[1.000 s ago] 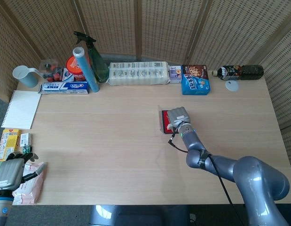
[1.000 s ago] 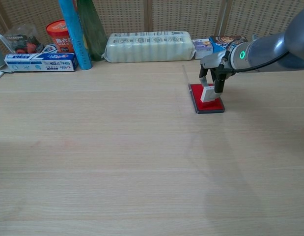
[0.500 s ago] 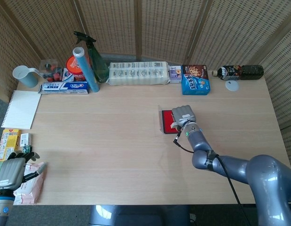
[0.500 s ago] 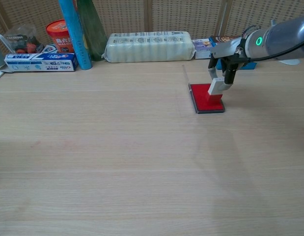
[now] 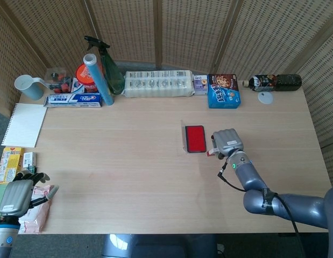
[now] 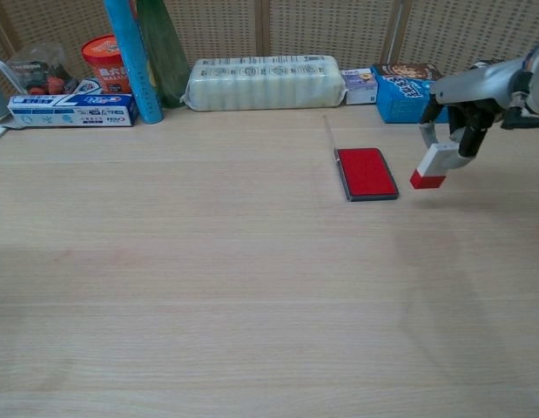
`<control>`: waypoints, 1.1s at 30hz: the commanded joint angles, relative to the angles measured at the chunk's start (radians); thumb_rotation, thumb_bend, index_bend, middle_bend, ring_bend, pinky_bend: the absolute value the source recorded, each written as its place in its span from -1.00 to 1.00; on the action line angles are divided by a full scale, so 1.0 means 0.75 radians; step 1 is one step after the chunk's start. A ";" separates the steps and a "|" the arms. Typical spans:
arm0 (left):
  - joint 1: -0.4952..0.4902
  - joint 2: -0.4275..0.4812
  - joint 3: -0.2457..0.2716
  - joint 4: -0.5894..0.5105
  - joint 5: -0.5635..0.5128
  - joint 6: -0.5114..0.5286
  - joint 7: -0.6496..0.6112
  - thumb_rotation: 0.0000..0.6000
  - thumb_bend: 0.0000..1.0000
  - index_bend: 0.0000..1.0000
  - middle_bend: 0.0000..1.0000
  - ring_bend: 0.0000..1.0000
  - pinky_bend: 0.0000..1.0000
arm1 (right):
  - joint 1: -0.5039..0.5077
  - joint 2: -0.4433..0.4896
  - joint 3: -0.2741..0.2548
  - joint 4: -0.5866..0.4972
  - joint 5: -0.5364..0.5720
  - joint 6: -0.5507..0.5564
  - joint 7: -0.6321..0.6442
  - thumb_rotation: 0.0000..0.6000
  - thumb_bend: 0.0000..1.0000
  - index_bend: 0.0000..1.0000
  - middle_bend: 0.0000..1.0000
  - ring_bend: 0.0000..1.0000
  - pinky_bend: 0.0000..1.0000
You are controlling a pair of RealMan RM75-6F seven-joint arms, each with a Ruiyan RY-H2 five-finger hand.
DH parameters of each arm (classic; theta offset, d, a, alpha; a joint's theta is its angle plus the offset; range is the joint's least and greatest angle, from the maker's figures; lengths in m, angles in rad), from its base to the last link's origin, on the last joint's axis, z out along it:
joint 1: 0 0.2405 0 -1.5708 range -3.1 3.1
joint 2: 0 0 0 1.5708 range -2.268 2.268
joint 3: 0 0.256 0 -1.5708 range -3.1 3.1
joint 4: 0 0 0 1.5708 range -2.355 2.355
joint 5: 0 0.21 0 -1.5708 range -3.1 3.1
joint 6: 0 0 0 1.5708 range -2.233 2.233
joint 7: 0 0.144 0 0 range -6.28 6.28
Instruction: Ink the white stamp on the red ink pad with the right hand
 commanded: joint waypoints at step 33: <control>-0.002 -0.015 0.017 0.009 0.013 -0.015 -0.007 -0.88 -0.68 -0.24 -0.13 -0.30 -0.65 | -0.201 -0.093 -0.073 0.059 -0.093 0.035 -0.055 1.00 -0.14 0.27 1.00 1.00 1.00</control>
